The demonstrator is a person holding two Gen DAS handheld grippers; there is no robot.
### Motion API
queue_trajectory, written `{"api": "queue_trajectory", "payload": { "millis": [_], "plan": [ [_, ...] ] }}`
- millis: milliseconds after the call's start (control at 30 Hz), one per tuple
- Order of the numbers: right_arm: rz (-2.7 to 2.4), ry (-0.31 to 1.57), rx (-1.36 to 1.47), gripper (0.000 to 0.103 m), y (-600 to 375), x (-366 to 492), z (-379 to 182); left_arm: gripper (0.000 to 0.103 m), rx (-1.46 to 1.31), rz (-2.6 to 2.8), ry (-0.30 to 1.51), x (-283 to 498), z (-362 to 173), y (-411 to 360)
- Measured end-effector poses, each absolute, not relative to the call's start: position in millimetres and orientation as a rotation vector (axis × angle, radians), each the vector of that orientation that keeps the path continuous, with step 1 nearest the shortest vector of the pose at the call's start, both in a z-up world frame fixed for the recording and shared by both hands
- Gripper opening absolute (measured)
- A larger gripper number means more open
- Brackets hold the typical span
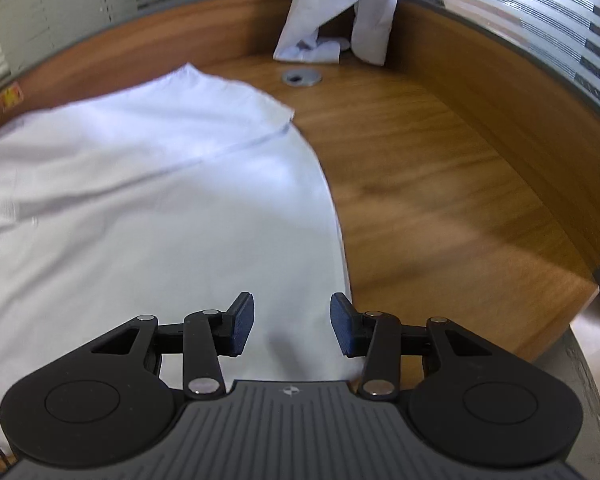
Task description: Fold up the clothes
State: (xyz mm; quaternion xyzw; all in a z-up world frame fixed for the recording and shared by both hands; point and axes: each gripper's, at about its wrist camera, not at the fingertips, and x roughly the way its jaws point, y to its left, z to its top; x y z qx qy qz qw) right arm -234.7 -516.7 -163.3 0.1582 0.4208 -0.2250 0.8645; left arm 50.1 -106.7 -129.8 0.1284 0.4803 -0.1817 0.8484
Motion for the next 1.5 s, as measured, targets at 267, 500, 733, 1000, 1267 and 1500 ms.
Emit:
{"api": "queue_trajectory", "payload": {
  "millis": [267, 500, 733, 1000, 1267, 1500],
  "plan": [
    [-0.412, 0.899, 0.316, 0.048, -554, -183, -147, 0.056, -0.066, -0.25, 1.049, 62, -113, -108],
    [-0.369, 0.907, 0.322, 0.048, -585, -141, -146, 0.058, -0.386, -0.065, 1.016, 79, -114, -96],
    [-0.385, 0.917, 0.409, 0.048, -609, -107, -157, 0.057, -0.637, 0.123, 0.986, 83, -120, -87],
    [-0.479, 0.876, 0.567, 0.048, -645, -85, -177, 0.03, -0.658, 0.33, 0.969, 89, -132, -80],
    [-0.452, 0.87, 0.608, 0.004, -655, -61, -193, 0.018, -0.585, 0.278, 0.899, 86, -114, -83],
    [-0.428, 0.829, 0.529, 0.002, -639, -59, -168, 0.011, -0.508, 0.226, 0.871, 75, -86, -72]
  ]
}}
